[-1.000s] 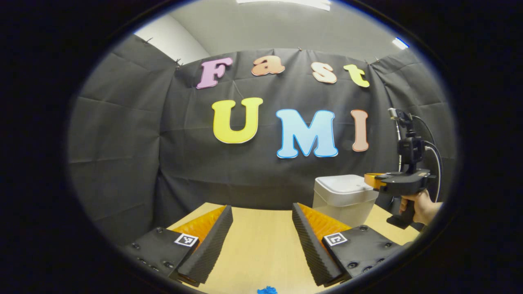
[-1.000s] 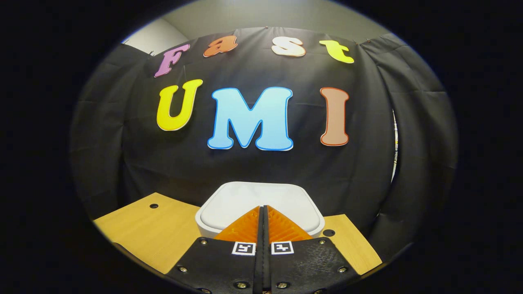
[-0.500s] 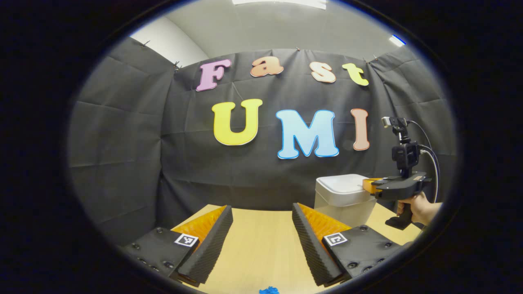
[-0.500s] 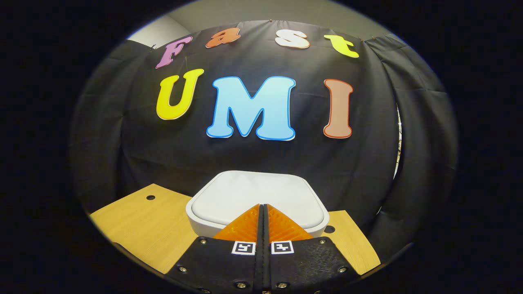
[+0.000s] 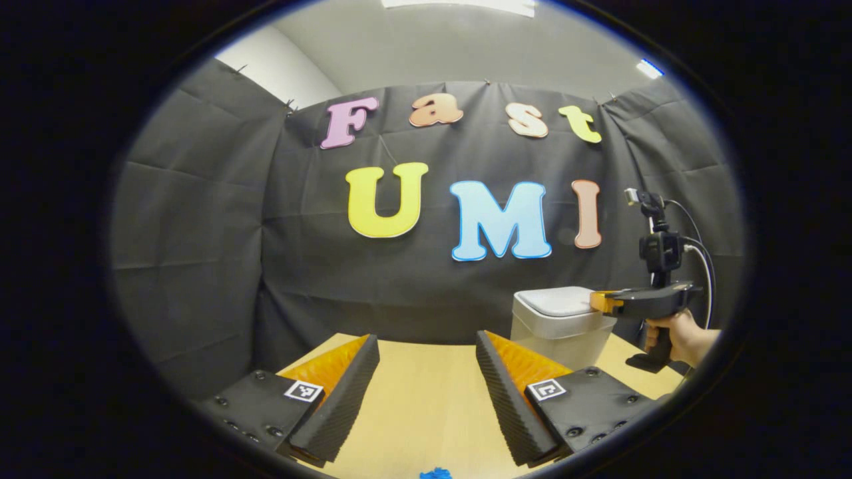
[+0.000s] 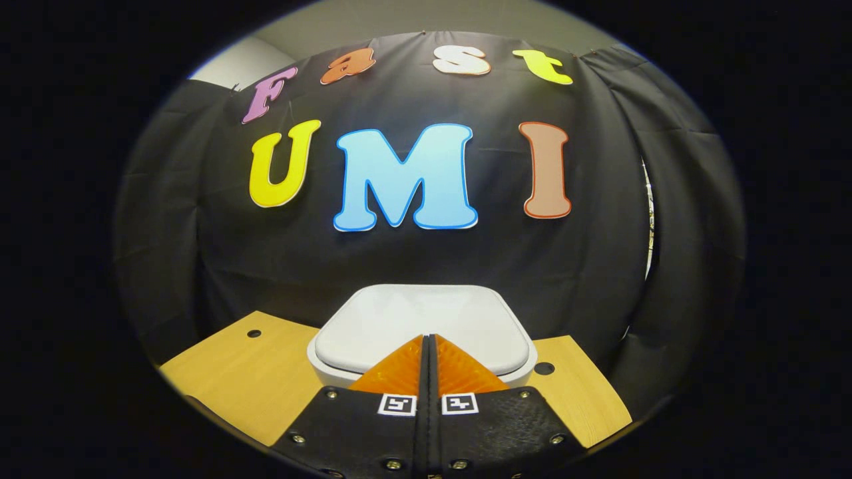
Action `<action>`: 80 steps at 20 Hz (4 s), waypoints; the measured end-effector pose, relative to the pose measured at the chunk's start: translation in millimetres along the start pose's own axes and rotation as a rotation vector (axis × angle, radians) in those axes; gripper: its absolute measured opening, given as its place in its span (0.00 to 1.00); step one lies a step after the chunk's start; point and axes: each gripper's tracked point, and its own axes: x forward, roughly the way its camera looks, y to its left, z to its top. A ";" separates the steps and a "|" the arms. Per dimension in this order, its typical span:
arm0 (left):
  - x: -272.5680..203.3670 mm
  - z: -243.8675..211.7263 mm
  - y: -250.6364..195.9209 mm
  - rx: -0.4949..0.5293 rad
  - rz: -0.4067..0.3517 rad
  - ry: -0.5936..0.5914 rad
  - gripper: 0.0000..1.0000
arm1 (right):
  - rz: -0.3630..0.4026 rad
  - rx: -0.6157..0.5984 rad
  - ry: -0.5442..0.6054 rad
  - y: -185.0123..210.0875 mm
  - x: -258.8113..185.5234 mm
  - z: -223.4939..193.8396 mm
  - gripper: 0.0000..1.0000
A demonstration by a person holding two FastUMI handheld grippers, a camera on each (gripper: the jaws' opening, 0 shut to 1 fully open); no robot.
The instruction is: Press the lid of the desktop garbage bin to open it, pick up the crumpled paper on the desktop and throw it into the bin, then pick up the pop can on the desktop and drop it into the bin, and finally close the garbage bin lid.
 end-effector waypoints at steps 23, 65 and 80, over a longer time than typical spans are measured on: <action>-16.0 -31.9 -11.6 0.000 -0.023 0.047 0.94 | -0.007 -0.019 -0.158 1.8 -88.4 47.8 0.00; -41.8 -392.2 0.3 0.033 -0.193 0.743 0.88 | -0.147 -0.073 -0.054 51.3 -221.7 -36.6 0.96; -35.2 -373.6 2.2 0.116 -0.167 0.700 0.22 | -0.104 -0.038 -0.092 32.6 -218.9 -31.5 0.96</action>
